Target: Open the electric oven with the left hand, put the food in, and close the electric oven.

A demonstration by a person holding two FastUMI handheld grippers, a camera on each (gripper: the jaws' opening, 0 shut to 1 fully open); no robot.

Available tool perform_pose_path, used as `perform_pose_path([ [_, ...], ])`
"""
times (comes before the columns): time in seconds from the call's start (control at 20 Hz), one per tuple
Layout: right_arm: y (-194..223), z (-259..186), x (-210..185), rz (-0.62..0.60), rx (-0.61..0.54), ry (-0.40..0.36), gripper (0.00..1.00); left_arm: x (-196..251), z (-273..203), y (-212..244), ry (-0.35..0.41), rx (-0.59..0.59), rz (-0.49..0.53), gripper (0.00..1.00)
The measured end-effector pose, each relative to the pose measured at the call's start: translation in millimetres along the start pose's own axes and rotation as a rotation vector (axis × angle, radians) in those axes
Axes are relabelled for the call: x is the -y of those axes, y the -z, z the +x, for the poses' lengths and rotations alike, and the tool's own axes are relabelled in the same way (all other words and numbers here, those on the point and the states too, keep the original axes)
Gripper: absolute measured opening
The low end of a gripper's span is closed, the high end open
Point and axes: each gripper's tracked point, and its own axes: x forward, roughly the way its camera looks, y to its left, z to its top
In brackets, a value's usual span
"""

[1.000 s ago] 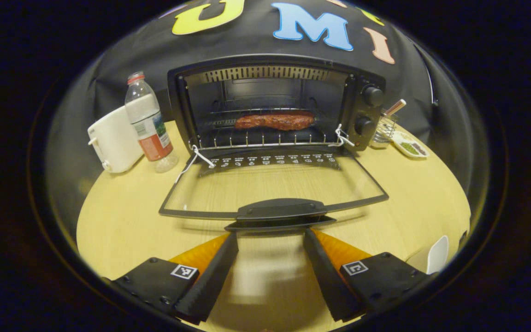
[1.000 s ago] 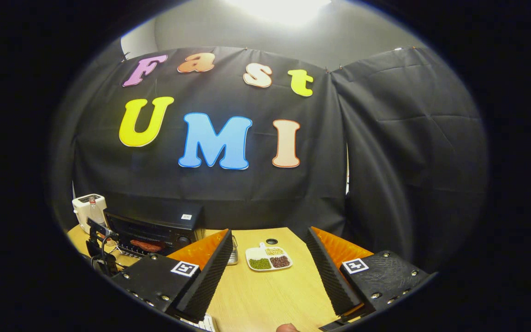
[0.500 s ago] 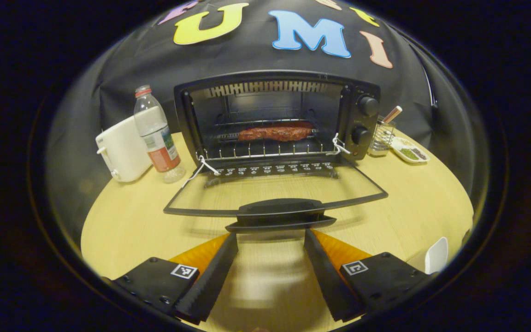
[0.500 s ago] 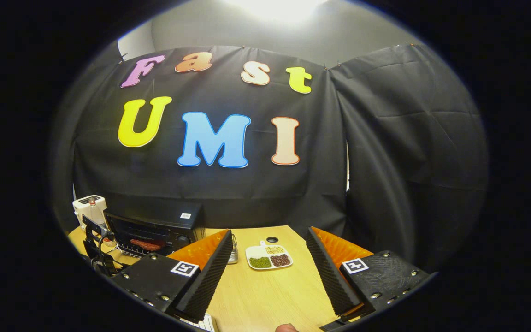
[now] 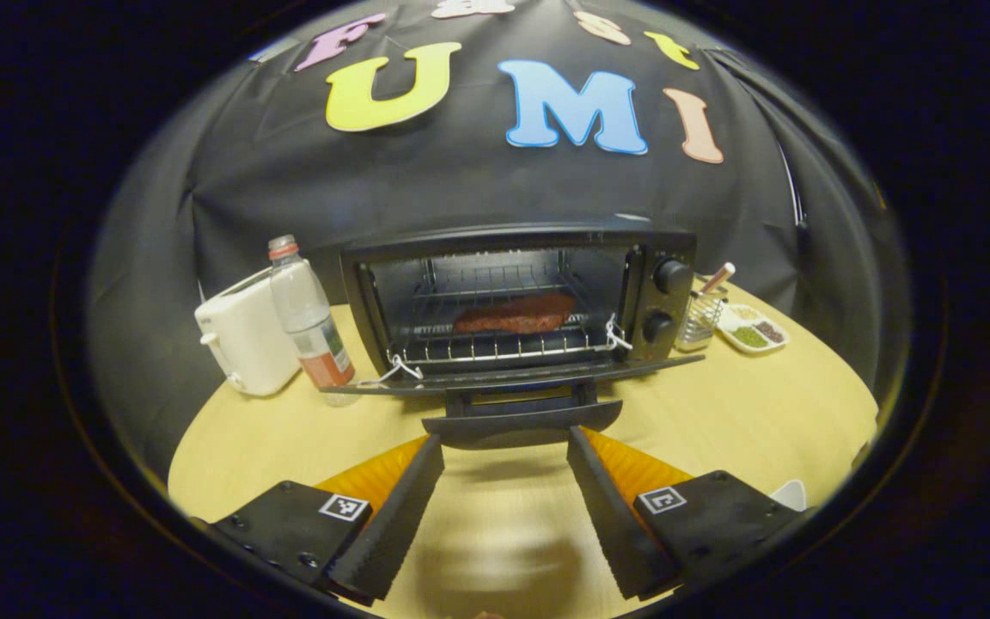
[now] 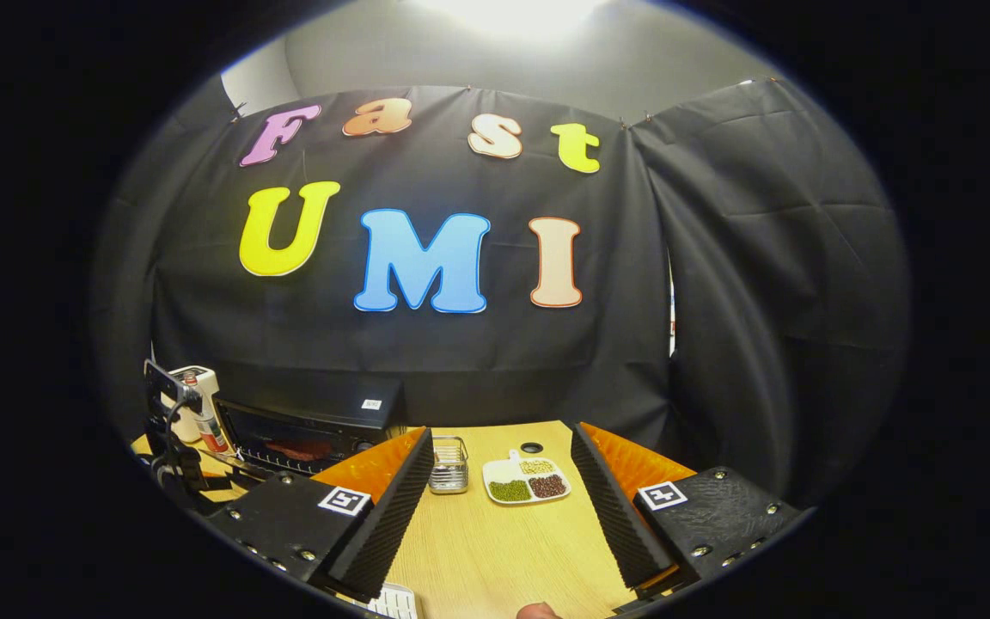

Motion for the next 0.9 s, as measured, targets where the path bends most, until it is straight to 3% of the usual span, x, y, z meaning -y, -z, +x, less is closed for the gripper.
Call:
perform_pose_path([
  [0.45,10,0,5,0.003,-0.028,0.013,0.98,-4,1,-35,-0.003,0.078,0.006,0.98],
  [0.5,11,0,6,0.005,-0.034,0.016,0.98,-4,3,-39,-0.003,0.082,0.006,0.94],
  [0.65,12,-1,9,0.016,-0.041,0.025,0.98,-5,6,-52,-0.001,0.098,-0.004,1.00],
  [0.7,12,-1,10,0.017,-0.040,0.028,0.98,-6,9,-58,-0.002,0.110,-0.005,0.92],
  [0.75,11,-1,11,0.017,-0.039,0.033,0.98,-5,9,-67,-0.002,0.122,-0.006,1.00],
  [0.9,8,-4,10,0.026,-0.036,0.023,0.98,-4,-6,-89,0.001,0.170,-0.016,1.00],
])
